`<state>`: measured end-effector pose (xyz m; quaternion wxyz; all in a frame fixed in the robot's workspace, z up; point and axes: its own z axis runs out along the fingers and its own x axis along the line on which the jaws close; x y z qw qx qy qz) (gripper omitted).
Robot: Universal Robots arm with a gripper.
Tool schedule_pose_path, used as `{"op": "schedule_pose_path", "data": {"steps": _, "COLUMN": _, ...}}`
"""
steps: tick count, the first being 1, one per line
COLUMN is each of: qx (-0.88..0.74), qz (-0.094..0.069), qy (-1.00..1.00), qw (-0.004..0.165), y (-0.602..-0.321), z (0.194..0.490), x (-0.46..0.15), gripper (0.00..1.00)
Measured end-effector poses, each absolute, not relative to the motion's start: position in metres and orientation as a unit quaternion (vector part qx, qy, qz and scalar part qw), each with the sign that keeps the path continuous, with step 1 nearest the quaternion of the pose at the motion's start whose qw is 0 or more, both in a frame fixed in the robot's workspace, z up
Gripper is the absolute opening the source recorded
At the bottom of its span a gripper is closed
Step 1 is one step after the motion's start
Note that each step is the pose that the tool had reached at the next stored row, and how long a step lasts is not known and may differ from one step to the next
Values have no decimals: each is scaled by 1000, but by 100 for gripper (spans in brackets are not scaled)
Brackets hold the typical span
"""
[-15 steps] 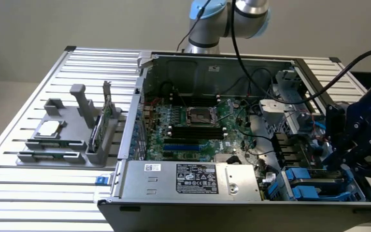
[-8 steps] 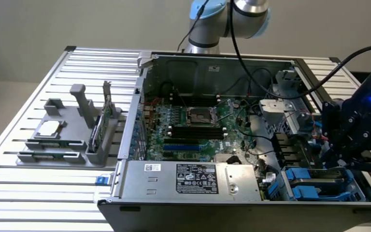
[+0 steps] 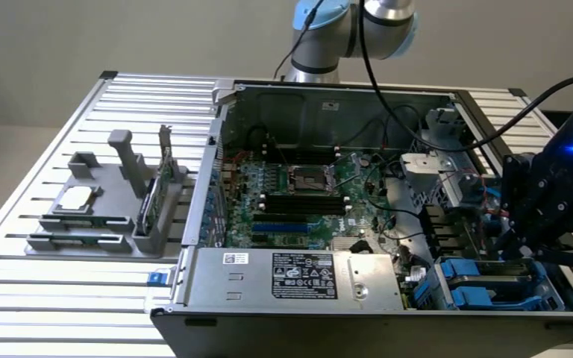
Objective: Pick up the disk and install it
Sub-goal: 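Insert the first disk wire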
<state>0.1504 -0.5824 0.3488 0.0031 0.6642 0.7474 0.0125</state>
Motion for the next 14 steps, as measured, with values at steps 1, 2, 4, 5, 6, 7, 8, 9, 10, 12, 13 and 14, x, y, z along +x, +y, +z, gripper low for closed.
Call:
{"op": "schedule_pose_path", "data": {"steps": 1, "qx": 670, "qz": 12, "qy": 742, "qw": 3, "y": -582, "z": 349, "x": 150, "gripper": 16}}
{"op": "schedule_pose_path", "data": {"steps": 2, "qx": 676, "qz": 12, "qy": 737, "qw": 4, "y": -582, "z": 349, "x": 150, "gripper": 16}}
{"op": "schedule_pose_path", "data": {"steps": 4, "qx": 686, "qz": 11, "qy": 727, "qw": 5, "y": -582, "z": 349, "x": 150, "gripper": 16}}
{"op": "schedule_pose_path", "data": {"steps": 5, "qx": 691, "qz": 10, "qy": 723, "qw": 5, "y": -582, "z": 348, "x": 150, "gripper": 16}}
{"op": "schedule_pose_path", "data": {"steps": 6, "qx": 695, "qz": 10, "qy": 719, "qw": 6, "y": -582, "z": 348, "x": 150, "gripper": 16}}
{"op": "schedule_pose_path", "data": {"steps": 7, "qx": 699, "qz": 9, "qy": 715, "qw": 7, "y": -582, "z": 348, "x": 150, "gripper": 16}}
{"op": "schedule_pose_path", "data": {"steps": 8, "qx": 703, "qz": 8, "qy": 711, "qw": 8, "y": -582, "z": 347, "x": 150, "gripper": 16}}
{"op": "schedule_pose_path", "data": {"steps": 9, "qx": 707, "qz": 6, "qy": 707, "qw": 9, "y": -582, "z": 347, "x": 150, "gripper": 16}}
{"op": "schedule_pose_path", "data": {"steps": 10, "qx": 709, "qz": 5, "qy": 705, "qw": 10, "y": -582, "z": 346, "x": 150, "gripper": 16}}
{"op": "schedule_pose_path", "data": {"steps": 12, "qx": 710, "qz": 4, "qy": 704, "qw": 12, "y": -582, "z": 346, "x": 150, "gripper": 16}}
{"op": "schedule_pose_path", "data": {"steps": 13, "qx": 710, "qz": 4, "qy": 704, "qw": 12, "y": -582, "z": 346, "x": 150, "gripper": 16}}
{"op": "schedule_pose_path", "data": {"steps": 14, "qx": 710, "qz": 4, "qy": 704, "qw": 12, "y": -582, "z": 346, "x": 150, "gripper": 16}}
